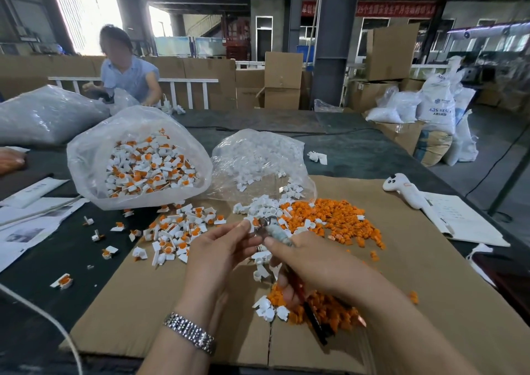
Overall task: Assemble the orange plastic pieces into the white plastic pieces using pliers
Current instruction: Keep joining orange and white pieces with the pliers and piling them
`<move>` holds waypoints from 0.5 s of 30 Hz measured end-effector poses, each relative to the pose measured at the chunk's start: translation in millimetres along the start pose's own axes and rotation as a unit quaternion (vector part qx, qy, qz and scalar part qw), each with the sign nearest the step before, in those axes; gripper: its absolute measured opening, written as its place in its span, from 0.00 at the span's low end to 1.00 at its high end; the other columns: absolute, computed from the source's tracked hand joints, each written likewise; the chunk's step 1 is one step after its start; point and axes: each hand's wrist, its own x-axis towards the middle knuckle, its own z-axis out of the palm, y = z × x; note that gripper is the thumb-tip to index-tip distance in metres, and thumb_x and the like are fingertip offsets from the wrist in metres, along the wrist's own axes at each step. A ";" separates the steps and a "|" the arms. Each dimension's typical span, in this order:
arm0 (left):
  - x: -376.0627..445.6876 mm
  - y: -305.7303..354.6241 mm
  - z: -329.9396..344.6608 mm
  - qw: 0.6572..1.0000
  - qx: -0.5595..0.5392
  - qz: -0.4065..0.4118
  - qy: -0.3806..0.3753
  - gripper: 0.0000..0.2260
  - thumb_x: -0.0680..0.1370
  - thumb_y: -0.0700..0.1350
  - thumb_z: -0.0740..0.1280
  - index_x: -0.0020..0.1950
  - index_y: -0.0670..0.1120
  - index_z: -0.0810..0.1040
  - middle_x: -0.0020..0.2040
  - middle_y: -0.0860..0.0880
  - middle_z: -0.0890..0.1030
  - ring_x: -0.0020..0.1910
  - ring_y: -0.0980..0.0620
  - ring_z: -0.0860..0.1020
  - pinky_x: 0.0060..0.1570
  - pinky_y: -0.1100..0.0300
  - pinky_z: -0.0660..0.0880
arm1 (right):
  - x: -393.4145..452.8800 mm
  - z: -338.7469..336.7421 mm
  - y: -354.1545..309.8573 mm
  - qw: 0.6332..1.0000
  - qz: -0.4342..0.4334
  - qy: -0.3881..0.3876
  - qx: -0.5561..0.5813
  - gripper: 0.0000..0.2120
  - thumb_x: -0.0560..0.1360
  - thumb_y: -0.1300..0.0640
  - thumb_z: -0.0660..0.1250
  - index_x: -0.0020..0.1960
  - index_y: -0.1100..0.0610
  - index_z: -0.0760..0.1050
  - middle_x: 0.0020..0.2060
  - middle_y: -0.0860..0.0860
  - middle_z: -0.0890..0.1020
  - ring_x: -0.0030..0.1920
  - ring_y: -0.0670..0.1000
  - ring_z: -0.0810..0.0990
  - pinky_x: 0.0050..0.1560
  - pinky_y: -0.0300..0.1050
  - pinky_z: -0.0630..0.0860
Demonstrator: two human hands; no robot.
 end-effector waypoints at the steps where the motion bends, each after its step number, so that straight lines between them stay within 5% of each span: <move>1: -1.0 1.2 -0.6 1.000 0.009 0.005 -0.003 0.05 0.76 0.40 0.76 0.42 0.40 0.87 0.41 0.39 0.87 0.40 0.47 0.87 0.36 0.64 0.80 | -1.4 -6.3 -0.1 1.000 0.014 -0.009 0.001 0.26 0.81 0.36 0.59 0.53 0.60 0.76 0.32 0.52 0.84 0.35 0.55 0.85 0.37 0.46 0.83; 3: -3.6 3.6 -1.1 0.999 0.029 0.016 -0.011 0.05 0.76 0.42 0.76 0.40 0.44 0.89 0.42 0.40 0.87 0.42 0.46 0.87 0.37 0.64 0.81 | 1.1 -19.0 2.9 0.998 0.030 0.023 -0.060 0.29 0.80 0.33 0.56 0.52 0.59 0.78 0.35 0.53 0.85 0.37 0.54 0.85 0.43 0.48 0.83; 6: -7.9 6.7 -2.0 0.999 0.047 0.020 -0.016 0.05 0.76 0.43 0.75 0.41 0.50 0.89 0.43 0.42 0.88 0.44 0.47 0.88 0.39 0.64 0.82 | 13.1 -36.0 14.3 0.982 0.044 0.102 -0.154 0.21 0.82 0.37 0.56 0.47 0.54 0.74 0.36 0.50 0.79 0.31 0.45 0.78 0.32 0.38 0.74; 9: -9.3 6.5 -2.8 0.999 0.037 0.001 0.001 0.03 0.75 0.42 0.76 0.42 0.45 0.89 0.43 0.41 0.88 0.43 0.46 0.88 0.38 0.63 0.82 | 25.5 -47.0 35.5 0.930 0.104 0.178 -0.306 0.21 0.81 0.39 0.58 0.61 0.55 0.72 0.53 0.54 0.77 0.50 0.51 0.79 0.52 0.50 0.79; 11: -11.0 5.9 -4.0 0.999 0.038 -0.001 0.007 0.02 0.74 0.41 0.77 0.45 0.43 0.88 0.43 0.40 0.88 0.43 0.45 0.88 0.37 0.63 0.82 | 32.9 -47.2 53.4 0.885 0.132 0.214 -0.393 0.27 0.80 0.36 0.58 0.67 0.56 0.69 0.63 0.58 0.73 0.62 0.59 0.74 0.64 0.59 0.73; 15: -11.6 1.7 -9.8 0.999 0.043 0.000 0.009 0.03 0.73 0.40 0.77 0.45 0.42 0.88 0.44 0.40 0.87 0.42 0.45 0.87 0.37 0.62 0.82 | 40.9 -43.4 76.6 0.852 0.141 0.244 -0.441 0.31 0.78 0.33 0.59 0.70 0.56 0.68 0.67 0.58 0.70 0.67 0.59 0.70 0.66 0.60 0.69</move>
